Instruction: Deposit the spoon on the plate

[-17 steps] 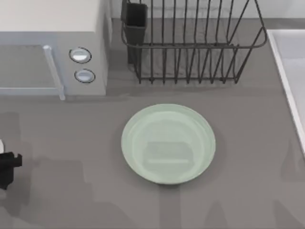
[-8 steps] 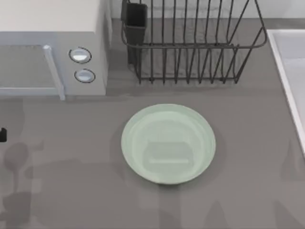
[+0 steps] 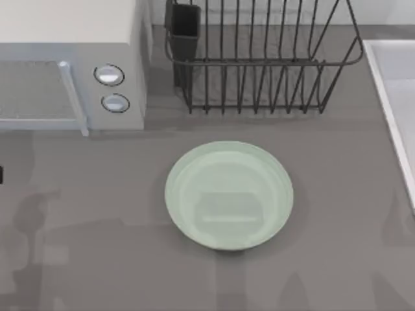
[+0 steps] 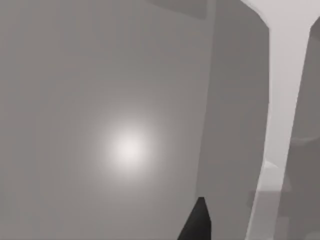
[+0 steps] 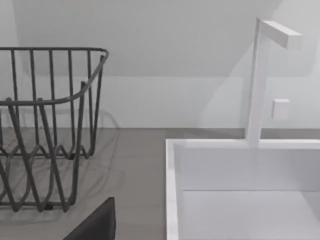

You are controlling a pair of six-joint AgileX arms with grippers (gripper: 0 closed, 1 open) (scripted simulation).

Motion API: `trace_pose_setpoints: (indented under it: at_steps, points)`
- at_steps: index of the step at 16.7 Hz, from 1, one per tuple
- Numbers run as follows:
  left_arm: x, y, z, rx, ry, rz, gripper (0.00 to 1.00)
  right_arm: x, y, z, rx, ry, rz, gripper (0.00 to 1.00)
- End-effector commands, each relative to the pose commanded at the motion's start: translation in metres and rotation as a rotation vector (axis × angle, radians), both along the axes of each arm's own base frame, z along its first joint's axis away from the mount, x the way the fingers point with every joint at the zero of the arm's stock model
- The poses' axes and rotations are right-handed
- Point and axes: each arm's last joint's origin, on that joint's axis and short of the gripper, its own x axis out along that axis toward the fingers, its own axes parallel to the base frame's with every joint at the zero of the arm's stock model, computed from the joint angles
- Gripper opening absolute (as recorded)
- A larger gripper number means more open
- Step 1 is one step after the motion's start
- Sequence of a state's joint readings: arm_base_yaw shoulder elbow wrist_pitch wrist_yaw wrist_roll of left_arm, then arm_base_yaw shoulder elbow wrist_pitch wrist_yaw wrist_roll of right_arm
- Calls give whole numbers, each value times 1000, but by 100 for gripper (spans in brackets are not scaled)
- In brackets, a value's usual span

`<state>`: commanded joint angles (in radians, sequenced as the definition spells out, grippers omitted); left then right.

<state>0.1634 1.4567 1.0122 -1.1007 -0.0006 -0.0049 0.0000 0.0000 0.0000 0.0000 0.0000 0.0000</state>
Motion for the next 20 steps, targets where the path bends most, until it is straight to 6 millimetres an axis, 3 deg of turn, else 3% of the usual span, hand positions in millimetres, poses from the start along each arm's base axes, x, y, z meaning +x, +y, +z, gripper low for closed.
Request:
trace_pose_setpoints:
  at_steps: [5,9,15,20]
  points:
    - [9,-15,-6,6,72,85,0,0,0,0,0,0,0,100]
    - [25,-47,-18,52,193,262,0,0,0,0,0,0,0,100]
    - [51,-120,-45,251,328,653,0,0,0,0,0,0,0,100]
    - [71,-195,-63,378,252,983,0,0,0,0,0,0,0,100]
